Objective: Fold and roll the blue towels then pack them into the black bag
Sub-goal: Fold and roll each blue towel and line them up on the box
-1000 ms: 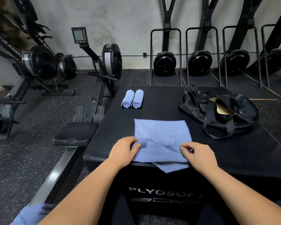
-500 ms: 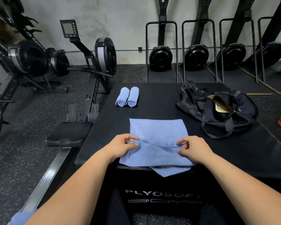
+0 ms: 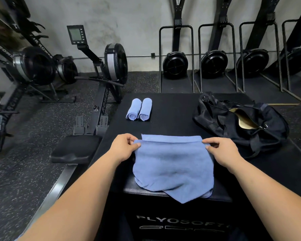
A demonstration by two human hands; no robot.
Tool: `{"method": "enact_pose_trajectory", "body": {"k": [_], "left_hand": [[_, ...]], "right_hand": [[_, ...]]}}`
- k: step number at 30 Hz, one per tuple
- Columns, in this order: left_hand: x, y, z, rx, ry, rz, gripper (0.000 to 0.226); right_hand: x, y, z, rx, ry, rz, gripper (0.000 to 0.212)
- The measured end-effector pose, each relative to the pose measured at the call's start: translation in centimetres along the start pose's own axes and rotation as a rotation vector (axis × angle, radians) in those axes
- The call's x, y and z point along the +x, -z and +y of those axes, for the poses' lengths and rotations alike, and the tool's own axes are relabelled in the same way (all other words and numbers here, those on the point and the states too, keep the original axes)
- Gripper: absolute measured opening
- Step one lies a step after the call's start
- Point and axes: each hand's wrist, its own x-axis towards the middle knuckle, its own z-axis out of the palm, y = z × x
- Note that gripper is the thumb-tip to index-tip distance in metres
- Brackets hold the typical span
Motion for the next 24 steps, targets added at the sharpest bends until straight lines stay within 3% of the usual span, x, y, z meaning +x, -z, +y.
{"method": "enact_pose_trajectory", "body": {"k": [7, 15, 18, 22, 24], "left_hand": [[3.1, -1.6, 1.8, 0.045, 0.043, 0.186, 0.008], [6.5, -5.2, -0.4, 0.120, 0.084, 0.180, 0.006], [6.6, -6.6, -2.0, 0.198, 0.029, 0.215, 0.006], [6.8, -7.9, -2.9, 0.384, -0.051, 0.269, 0.033], [7.0, -8.0, -3.0, 0.381, -0.050, 0.257, 0.033]], "right_hand": [[4.1, -1.6, -0.5, -0.032, -0.034, 0.036, 0.029], [7.1, -4.6, 1.2, -0.117, -0.020, 0.067, 0.012], [6.5, -5.9, 2.1, -0.067, -0.029, 0.151, 0.019], [6.2, -7.4, 3.0, -0.107, -0.051, 0.254, 0.031], [6.5, -7.4, 2.7, -0.132, -0.112, 0.275, 0.033]]}}
